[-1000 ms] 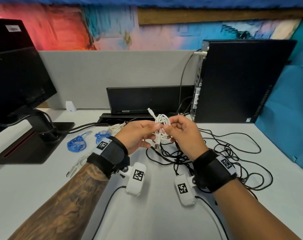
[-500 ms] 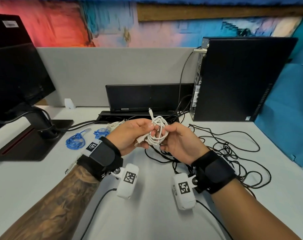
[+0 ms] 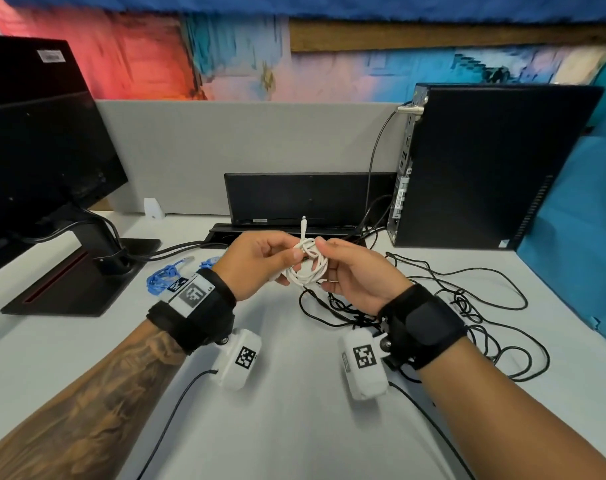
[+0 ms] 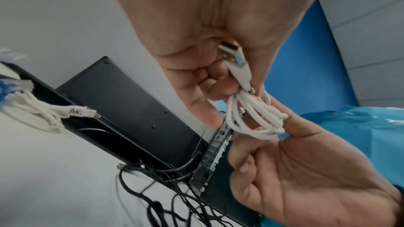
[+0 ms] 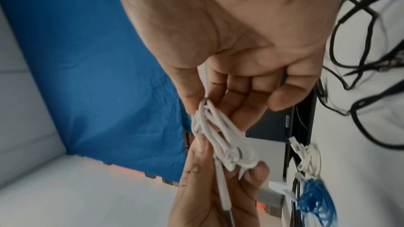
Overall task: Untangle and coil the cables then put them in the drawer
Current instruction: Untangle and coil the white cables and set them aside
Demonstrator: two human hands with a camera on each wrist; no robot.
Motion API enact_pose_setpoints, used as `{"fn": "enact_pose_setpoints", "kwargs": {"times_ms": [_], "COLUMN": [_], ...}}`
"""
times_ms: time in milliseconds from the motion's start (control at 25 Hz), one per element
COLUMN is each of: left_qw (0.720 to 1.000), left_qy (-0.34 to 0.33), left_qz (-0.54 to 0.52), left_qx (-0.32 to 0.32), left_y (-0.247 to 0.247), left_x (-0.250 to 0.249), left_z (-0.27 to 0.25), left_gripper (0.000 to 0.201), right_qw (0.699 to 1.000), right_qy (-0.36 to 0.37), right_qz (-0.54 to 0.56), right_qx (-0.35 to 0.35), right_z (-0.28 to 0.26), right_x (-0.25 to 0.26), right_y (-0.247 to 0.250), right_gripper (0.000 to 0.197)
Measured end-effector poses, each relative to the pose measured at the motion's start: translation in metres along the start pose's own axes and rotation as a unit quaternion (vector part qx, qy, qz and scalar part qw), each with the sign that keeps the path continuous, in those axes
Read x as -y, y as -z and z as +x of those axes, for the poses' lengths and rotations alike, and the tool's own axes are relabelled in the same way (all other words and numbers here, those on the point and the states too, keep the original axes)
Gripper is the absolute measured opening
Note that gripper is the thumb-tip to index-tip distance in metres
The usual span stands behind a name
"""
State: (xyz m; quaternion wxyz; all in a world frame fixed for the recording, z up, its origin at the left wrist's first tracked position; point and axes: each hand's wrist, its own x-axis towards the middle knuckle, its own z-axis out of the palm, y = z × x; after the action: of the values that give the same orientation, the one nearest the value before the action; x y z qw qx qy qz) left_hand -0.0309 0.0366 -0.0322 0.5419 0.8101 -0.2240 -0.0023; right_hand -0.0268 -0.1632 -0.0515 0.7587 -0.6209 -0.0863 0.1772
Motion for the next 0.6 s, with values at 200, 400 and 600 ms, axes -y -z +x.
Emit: {"fn": "enact_pose_setpoints", "kwargs": {"times_ms": [200,400,600], "left_qw": [0.985,0.911,0.8], "left_qy": [0.106,0.26,0.264], "left_qz": [0.123,0.32,0.533], "left_qx": [-0.059,0.015,0.075], "left_y": [0.025,0.028,0.023], "left_x": [0.03,0.075,0.075], "left_z": [0.031,0.056,0.069], "left_gripper": [0.019,0.02,0.025], "right_qw": [0.956,0.888,0.769], "right_qy": [0.034,-0.01,-0.07], "right_qz": [-0.275,-0.453,-0.635], "right_qx": [-0.097,-0.078,-0.016], "right_z": [0.019,0.019,0.01], "right_x": [-0.002,-0.002,-0.004], "right_y": [0.002,0.031,0.045], "right_gripper": [0.03,0.027,0.029]}}
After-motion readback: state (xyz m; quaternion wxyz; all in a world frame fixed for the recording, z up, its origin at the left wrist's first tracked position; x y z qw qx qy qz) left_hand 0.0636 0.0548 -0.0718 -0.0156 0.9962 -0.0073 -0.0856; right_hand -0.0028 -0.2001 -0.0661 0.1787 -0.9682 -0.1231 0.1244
